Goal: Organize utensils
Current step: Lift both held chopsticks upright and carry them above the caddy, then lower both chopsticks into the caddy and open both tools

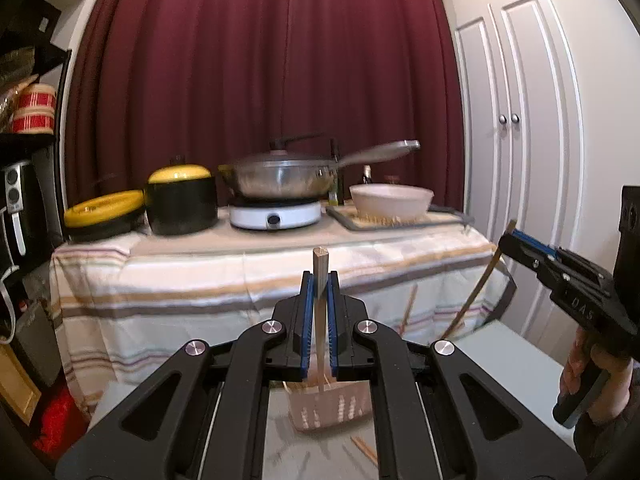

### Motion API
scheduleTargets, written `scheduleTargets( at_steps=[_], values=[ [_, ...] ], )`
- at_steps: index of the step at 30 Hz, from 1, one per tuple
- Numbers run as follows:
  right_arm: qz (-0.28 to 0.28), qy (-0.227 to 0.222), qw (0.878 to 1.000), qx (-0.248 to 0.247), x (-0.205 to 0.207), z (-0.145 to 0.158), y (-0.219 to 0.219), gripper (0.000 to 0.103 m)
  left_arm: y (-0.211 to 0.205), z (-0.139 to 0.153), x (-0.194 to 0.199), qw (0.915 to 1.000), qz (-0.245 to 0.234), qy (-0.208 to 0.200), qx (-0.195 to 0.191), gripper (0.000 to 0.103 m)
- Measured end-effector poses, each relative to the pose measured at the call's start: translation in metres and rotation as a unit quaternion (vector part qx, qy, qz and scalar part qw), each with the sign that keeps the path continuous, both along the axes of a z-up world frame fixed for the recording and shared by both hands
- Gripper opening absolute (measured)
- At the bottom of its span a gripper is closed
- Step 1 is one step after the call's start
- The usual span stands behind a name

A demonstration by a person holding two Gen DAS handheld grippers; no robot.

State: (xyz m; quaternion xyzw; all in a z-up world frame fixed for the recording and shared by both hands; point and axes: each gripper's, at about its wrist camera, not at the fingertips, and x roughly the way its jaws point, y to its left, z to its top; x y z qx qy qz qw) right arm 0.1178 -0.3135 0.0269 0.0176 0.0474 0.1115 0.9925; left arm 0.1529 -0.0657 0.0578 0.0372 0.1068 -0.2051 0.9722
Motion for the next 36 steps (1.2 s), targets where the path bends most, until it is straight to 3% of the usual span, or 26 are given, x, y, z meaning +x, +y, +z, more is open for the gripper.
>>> scheduleTargets(
  at_steps=[8, 15, 25, 32, 36],
  values=[
    [-0.005, -0.011, 1.0, 0.001, 0.037, 0.006, 0.004, 0.007, -0.011, 0.009, 0.035, 0.9993, 0.026, -0.025, -0.003, 0.007],
    [-0.006, 0.0, 1.0, 0.0, 0.067, -0.011, 0.008, 0.007, -0.017, -0.012, 0.066, 0.9993, 0.036, -0.005, 0.003, 0.007],
    [-0.009, 0.057, 0.998, -0.012, 0.095, -0.058, 0.011, 0.007, -0.024, -0.055, 0.093, 0.9985, 0.031, 0.042, 0.016, 0.007],
    [-0.008, 0.064, 0.998, -0.01, 0.09, -0.065, 0.011, 0.021, -0.027, -0.071, 0.101, 0.9974, 0.028, 0.062, 0.023, 0.008],
    [-0.011, 0.067, 0.998, -0.008, 0.087, -0.067, 0.009, 0.021, -0.026, -0.075, 0.102, 0.9972, 0.035, 0.06, 0.028, 0.008]
  ],
)
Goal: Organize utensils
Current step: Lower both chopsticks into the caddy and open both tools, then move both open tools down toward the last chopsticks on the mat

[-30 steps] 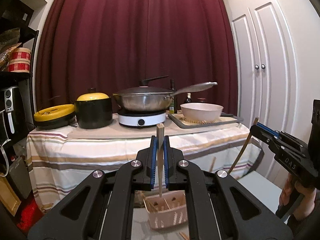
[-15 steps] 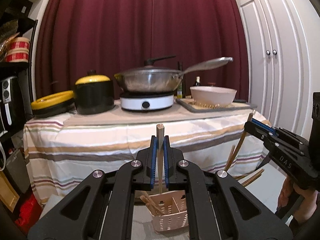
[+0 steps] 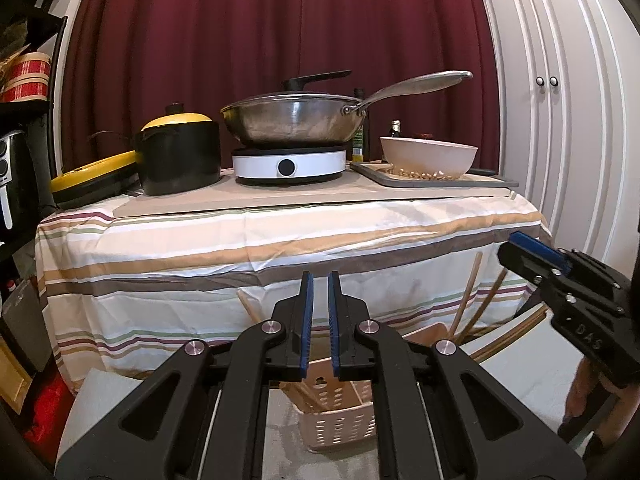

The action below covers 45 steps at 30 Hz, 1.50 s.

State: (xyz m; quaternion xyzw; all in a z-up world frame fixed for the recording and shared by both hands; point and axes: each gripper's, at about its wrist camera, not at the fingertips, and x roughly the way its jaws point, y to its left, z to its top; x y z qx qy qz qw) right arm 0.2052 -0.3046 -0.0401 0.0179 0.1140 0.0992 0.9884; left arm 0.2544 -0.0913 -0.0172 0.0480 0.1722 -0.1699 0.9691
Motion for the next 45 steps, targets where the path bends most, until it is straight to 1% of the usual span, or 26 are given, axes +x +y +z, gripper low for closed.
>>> scheduleTargets(
  at_steps=[7, 10, 12, 15, 18, 21, 24, 27, 34, 39, 45],
  values=[
    [-0.001, 0.006, 1.0, 0.003, -0.012, -0.005, -0.003, 0.021, 0.013, -0.002, -0.011, 0.9999, 0.01, -0.004, -0.003, 0.008],
    [-0.004, 0.002, 1.0, 0.01, -0.029, -0.006, -0.006, 0.021, 0.024, -0.005, -0.021, 0.9997, 0.016, 0.001, -0.015, 0.008],
    [-0.006, 0.0, 1.0, 0.012, -0.038, -0.008, -0.006, 0.021, 0.029, -0.008, -0.03, 0.9996, 0.022, -0.001, -0.017, 0.008],
    [-0.01, 0.005, 1.0, 0.011, -0.056, -0.016, -0.006, 0.021, 0.036, -0.016, -0.046, 0.9994, 0.03, 0.0, -0.018, 0.008],
    [-0.016, 0.018, 1.0, 0.005, -0.074, -0.029, -0.004, 0.021, 0.043, -0.027, -0.063, 0.999, 0.034, 0.01, -0.029, 0.008],
    [-0.016, 0.039, 0.999, 0.009, -0.089, -0.045, -0.003, 0.021, 0.045, -0.041, -0.082, 0.9986, 0.034, 0.022, -0.035, 0.008],
    [-0.015, 0.063, 0.998, 0.015, -0.105, -0.065, -0.001, 0.021, 0.044, -0.056, -0.102, 0.9985, 0.035, 0.031, -0.029, 0.008],
    [-0.017, 0.078, 0.997, 0.007, -0.121, -0.08, 0.004, 0.021, 0.044, -0.074, -0.122, 0.9979, 0.038, 0.046, -0.027, 0.008],
    [-0.001, 0.12, 0.993, 0.004, -0.157, -0.118, 0.016, 0.021, 0.038, -0.116, -0.161, 0.9947, 0.034, 0.094, -0.023, 0.008],
    [0.014, 0.156, 0.988, -0.001, -0.18, -0.149, 0.025, 0.021, 0.034, -0.146, -0.183, 0.9916, 0.032, 0.125, -0.013, 0.008],
    [0.031, 0.19, 0.981, -0.002, -0.193, -0.175, 0.034, 0.021, 0.029, -0.171, -0.198, 0.9885, 0.028, 0.148, -0.009, 0.008]
  ],
)
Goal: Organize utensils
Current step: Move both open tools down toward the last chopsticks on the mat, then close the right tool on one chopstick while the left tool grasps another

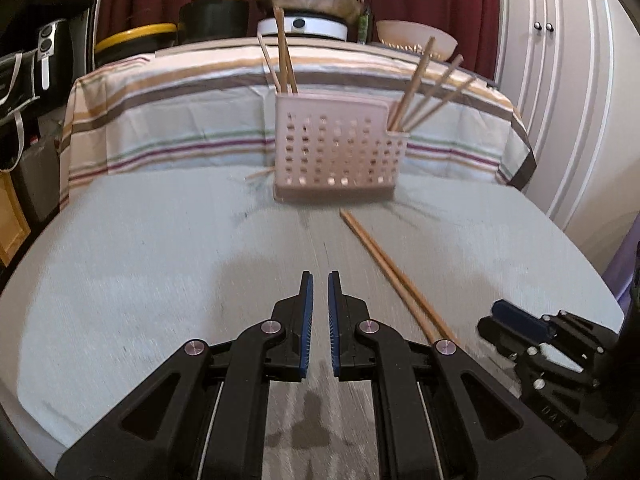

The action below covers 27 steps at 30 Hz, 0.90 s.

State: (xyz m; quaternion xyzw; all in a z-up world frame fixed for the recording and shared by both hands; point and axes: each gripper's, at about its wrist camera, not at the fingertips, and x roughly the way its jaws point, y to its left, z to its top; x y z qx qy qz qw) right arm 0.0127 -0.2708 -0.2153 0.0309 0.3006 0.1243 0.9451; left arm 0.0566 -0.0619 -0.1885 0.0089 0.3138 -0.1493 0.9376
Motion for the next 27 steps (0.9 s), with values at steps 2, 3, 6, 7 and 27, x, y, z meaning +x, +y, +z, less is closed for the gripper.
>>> scheduleTargets(
  at_steps=[2, 3, 6, 7, 27],
  values=[
    [0.003, 0.008, 1.0, -0.003, -0.002, -0.007, 0.003, 0.021, -0.002, -0.005, -0.004, 1.0, -0.002, 0.004, 0.001, 0.008],
    [0.003, 0.012, 1.0, -0.005, -0.002, -0.01, 0.004, 0.021, -0.003, -0.007, -0.006, 1.0, -0.003, 0.006, 0.002, 0.008],
    [0.002, 0.029, 1.0, 0.001, 0.0, -0.016, 0.003, 0.021, -0.008, -0.011, -0.009, 0.9999, -0.008, 0.011, 0.001, 0.01],
    [0.002, 0.033, 0.999, 0.002, 0.001, -0.018, 0.002, 0.021, -0.01, -0.011, -0.01, 0.9999, -0.008, 0.012, 0.001, 0.017],
    [-0.052, 0.048, 0.997, 0.02, -0.011, -0.03, -0.039, 0.008, -0.085, -0.027, -0.024, 0.9957, -0.087, 0.024, 0.02, 0.038]
  ],
)
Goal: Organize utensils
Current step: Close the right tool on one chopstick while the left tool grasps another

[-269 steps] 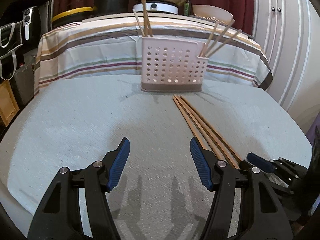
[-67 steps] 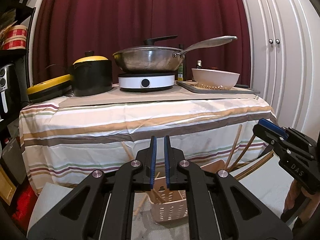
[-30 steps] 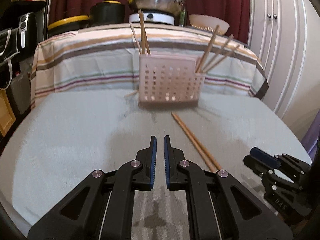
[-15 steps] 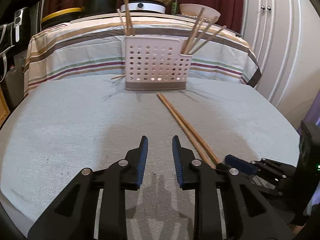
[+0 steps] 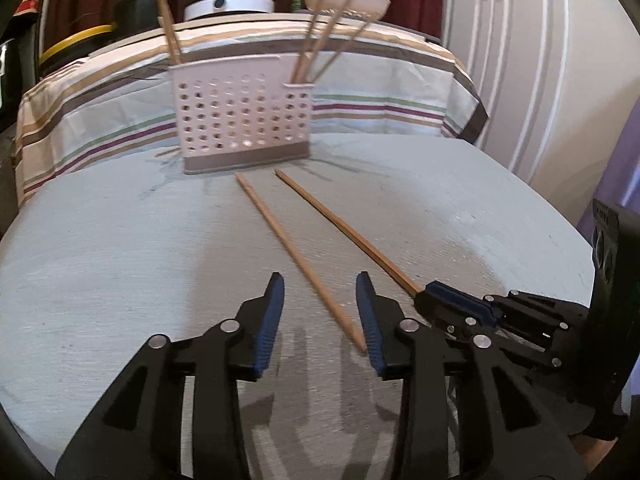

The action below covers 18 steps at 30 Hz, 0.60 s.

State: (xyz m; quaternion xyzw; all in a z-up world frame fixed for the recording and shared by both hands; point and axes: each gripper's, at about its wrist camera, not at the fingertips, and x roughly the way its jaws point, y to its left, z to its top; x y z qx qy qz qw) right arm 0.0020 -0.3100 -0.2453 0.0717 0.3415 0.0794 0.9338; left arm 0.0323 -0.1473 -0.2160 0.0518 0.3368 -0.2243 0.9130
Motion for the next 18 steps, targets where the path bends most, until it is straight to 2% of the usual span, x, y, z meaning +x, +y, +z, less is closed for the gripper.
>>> scheduleTargets(
  at_steps=[5, 8, 10, 18],
  values=[
    [-0.008, -0.001, 1.0, 0.006, -0.003, 0.0, -0.008, 0.008, -0.015, -0.017, 0.002, 0.9994, -0.016, 0.018, 0.026, 0.039],
    [-0.01, -0.002, 1.0, 0.007, -0.003, 0.0, -0.008, 0.008, -0.012, -0.024, 0.003, 0.9989, -0.01, 0.032, 0.032, 0.039],
    [-0.01, -0.002, 1.0, 0.008, -0.002, 0.001, -0.007, 0.008, -0.005, -0.025, 0.0, 0.9989, -0.002, 0.026, 0.039, 0.039],
    [-0.005, -0.004, 1.0, 0.002, -0.001, 0.002, -0.002, 0.008, 0.029, -0.025, 0.0, 0.9986, 0.039, 0.029, 0.021, 0.038]
  ],
)
